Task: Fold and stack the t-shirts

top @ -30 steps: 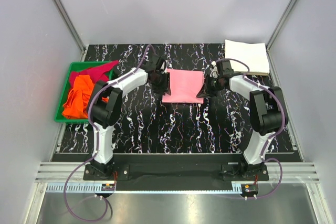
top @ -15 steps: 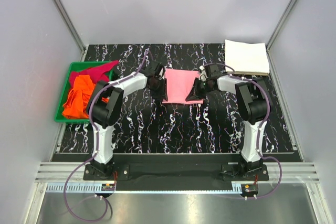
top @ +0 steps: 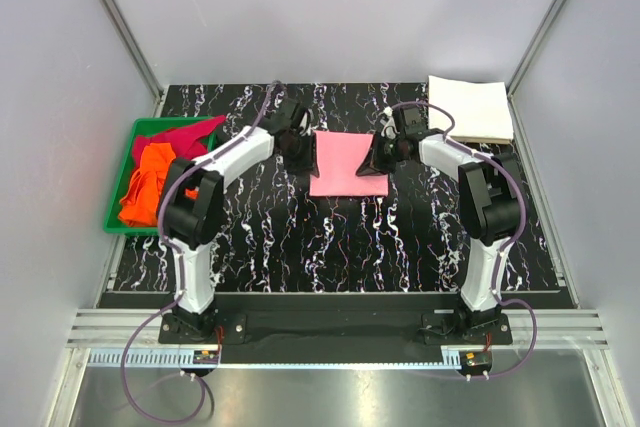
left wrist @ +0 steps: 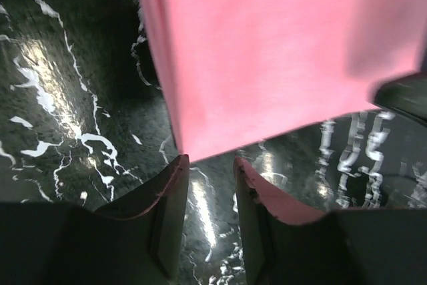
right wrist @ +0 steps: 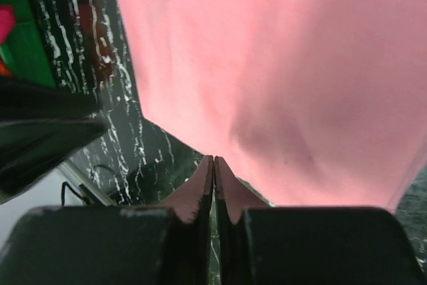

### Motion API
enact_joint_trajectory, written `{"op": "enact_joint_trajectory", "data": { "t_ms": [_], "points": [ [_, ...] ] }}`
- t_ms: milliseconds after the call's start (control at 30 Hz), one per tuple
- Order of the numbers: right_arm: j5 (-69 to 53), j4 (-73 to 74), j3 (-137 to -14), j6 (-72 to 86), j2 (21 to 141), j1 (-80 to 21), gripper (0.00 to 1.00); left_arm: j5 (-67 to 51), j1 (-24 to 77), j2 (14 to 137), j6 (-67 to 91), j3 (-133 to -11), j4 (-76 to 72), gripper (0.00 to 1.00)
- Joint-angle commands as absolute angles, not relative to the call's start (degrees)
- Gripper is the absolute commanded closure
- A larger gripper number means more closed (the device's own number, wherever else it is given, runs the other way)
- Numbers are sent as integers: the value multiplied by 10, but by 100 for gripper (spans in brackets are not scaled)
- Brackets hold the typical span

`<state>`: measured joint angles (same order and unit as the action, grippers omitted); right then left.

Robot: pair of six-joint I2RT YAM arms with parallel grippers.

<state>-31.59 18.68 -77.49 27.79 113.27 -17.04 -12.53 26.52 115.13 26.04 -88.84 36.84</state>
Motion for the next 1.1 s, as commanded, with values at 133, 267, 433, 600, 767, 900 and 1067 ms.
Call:
{"op": "enact_joint_trajectory", "data": {
  "t_ms": [133,267,433,600,767,900,1067],
  "points": [
    [-216,203,-758,249,1143,-164,87,-159,257,1034,199,-953,385,60],
    [-189,253,-804,237,1133,-158,85,-184,258,993,188,-946,385,58],
    [-143,283,-822,229,1071,-150,61,-246,258,927,187,-871,345,57],
    [-115,302,-859,237,1096,-114,46,-322,258,860,206,-791,224,55],
    [-117,309,-923,219,1170,-97,43,-324,257,839,198,-789,219,54],
    [-146,311,-967,207,1222,-95,42,-316,251,831,193,-785,219,54],
    [-180,311,-989,196,1261,-95,40,-320,249,828,197,-785,219,54]
  ]
}}
